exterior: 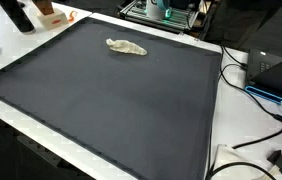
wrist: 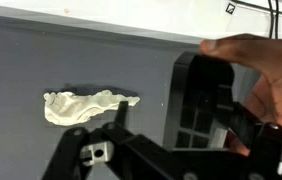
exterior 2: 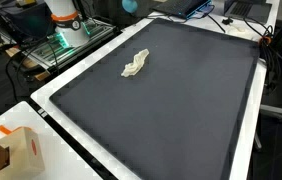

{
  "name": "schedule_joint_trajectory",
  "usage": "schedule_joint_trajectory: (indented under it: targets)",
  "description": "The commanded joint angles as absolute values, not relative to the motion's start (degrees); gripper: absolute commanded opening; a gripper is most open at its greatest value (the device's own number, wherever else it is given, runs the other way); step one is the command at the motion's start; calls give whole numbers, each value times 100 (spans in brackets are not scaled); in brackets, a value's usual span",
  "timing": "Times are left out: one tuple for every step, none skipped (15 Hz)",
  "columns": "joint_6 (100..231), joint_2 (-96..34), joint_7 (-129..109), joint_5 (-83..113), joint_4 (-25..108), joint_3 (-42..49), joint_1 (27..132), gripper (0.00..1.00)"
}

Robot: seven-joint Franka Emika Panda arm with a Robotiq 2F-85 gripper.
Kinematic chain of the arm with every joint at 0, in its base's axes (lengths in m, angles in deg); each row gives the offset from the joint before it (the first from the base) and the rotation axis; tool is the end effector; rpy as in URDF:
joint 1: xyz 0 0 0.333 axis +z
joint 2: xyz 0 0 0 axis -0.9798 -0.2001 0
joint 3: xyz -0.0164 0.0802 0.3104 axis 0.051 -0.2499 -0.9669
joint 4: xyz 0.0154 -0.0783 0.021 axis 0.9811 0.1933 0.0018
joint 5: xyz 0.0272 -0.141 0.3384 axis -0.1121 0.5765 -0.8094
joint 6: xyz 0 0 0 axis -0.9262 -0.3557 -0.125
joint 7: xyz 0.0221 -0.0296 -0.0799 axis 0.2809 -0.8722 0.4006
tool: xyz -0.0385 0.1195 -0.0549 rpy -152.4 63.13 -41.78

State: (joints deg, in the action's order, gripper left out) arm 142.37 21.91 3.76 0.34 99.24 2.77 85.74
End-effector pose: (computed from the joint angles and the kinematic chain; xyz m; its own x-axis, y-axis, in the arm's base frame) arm 0.3183 0.0424 0.4363 0.9865 0.1636 -0.0059 0.1581 -0.9618 -0.2236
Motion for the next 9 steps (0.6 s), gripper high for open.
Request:
schedule_joint_trajectory:
  targets:
    - [14216, 2185, 412, -3, 9913, 213, 8499, 100]
    - [14249, 2191, 431, -10, 9930, 218, 8499, 100]
    - [14284, 2201, 446, 2, 9951, 210, 8495, 100]
    - [14279, 2203, 443, 4, 9953, 207, 8492, 100]
    - [14279, 2197, 452, 17, 9949, 204, 8487, 100]
    - [14269, 2196, 449, 27, 9942, 200, 8483, 100]
    - [14267, 2192, 454, 37, 9938, 197, 8480, 88]
    - [14272, 2193, 452, 42, 9939, 193, 8478, 75]
    - [14285, 2200, 449, 42, 9948, 187, 8477, 66]
